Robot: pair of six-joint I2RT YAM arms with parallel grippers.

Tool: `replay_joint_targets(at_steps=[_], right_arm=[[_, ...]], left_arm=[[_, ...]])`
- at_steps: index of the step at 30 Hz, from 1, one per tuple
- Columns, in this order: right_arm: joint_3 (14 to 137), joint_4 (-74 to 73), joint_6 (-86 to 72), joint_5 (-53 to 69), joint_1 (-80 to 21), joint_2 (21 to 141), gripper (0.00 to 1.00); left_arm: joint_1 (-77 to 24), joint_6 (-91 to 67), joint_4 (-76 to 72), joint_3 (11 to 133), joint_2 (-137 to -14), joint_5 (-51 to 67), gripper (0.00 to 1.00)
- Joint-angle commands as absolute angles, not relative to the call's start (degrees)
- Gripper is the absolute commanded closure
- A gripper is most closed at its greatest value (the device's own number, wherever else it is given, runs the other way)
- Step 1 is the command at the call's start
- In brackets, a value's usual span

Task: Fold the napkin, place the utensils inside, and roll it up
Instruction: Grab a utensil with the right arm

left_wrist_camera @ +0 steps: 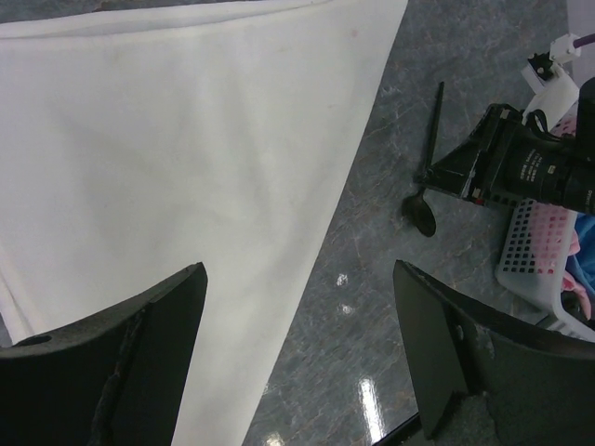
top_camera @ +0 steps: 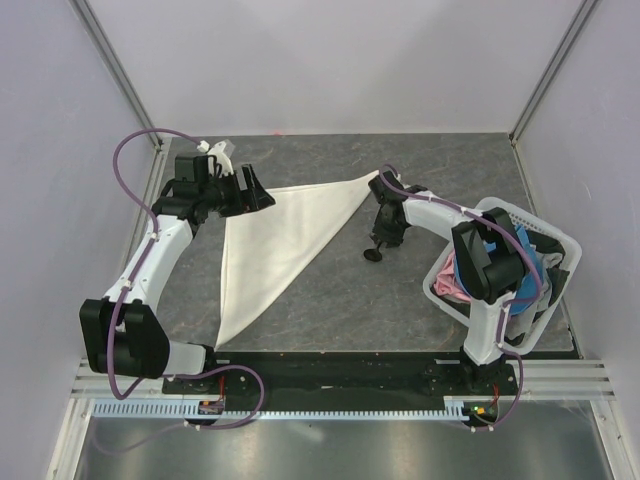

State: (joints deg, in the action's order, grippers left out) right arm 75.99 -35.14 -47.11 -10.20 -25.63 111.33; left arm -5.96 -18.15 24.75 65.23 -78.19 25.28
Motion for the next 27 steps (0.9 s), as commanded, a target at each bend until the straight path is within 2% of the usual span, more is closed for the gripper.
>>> replay_joint_targets(at_steps=[1,2,4,8,16,22,27], right_arm=[[77.96,-35.6,-48.87,-12.57,-25.84,113.99,0.62],[78.05,-35.68,-48.78,-12.39,-25.84,114.34,0.7],[78.22,-35.68,-48.52,-11.61,-25.84,114.61,0.76],[78.14,-35.68,-47.46,-10.9,-26.01,114.26,0.99],[75.41,-33.5,-49.74,-7.57,-26.72,107.76,1.0],[72.78,-23.94,-60.45,-5.98,-30.93,100.47,1.0],[74.44,-18.29,-69.23,-8.26,-36.47,102.39,1.0]], left_arm=[[-6.42,-18.9,22.68,65.3,-77.34,27.68,0.12],[-6.24,-18.81,22.59,65.22,-77.34,27.69,0.12],[-6.33,-18.9,22.68,65.3,-77.43,27.77,0.12],[-6.33,-18.98,22.59,65.21,-77.69,27.95,0.12],[-6.33,-19.16,22.59,65.13,-77.78,28.13,0.12],[-6.33,-19.6,22.15,64.95,-77.87,28.56,0.13],[-6.42,-19.95,21.8,64.6,-77.78,28.83,0.13]])
